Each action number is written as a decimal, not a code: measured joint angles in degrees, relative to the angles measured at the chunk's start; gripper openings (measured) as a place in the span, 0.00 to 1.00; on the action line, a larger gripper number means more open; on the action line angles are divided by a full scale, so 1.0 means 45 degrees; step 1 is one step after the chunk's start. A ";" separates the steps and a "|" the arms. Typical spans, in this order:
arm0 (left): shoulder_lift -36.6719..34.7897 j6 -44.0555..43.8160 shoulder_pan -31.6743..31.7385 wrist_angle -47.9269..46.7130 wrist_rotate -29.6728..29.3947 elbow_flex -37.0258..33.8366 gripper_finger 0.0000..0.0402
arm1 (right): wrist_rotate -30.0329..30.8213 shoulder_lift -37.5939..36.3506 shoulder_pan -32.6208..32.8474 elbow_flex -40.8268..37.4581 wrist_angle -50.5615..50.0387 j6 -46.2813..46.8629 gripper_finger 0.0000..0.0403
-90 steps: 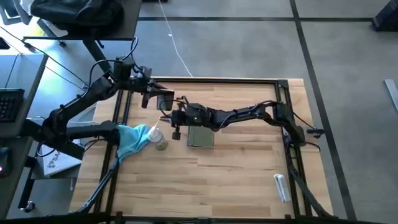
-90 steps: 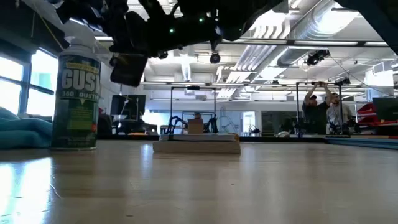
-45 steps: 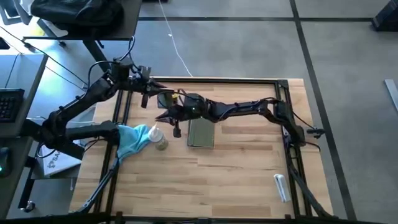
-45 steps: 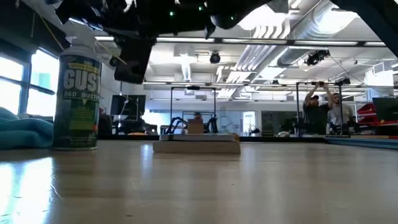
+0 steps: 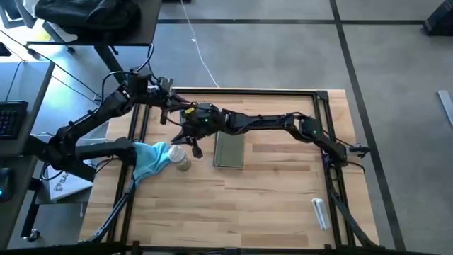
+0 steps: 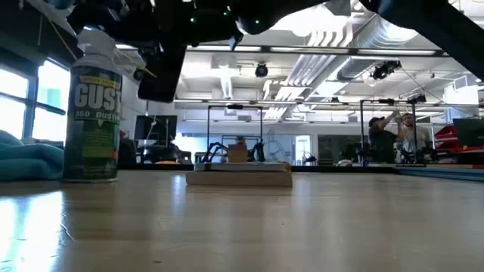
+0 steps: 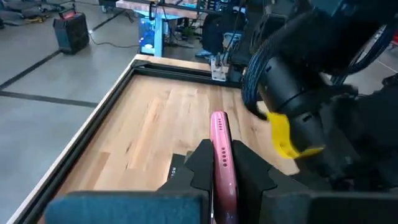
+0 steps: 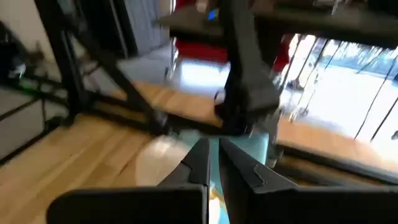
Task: Apply microfiber cloth
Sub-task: Spray the cellphone using the spray bottle
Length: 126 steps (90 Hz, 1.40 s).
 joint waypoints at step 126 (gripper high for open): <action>-0.0004 0.0231 -0.0005 -0.0446 0.0171 0.0000 0.03 | 0.3456 -0.1741 0.0622 0.0384 -0.5009 -0.1882 0.00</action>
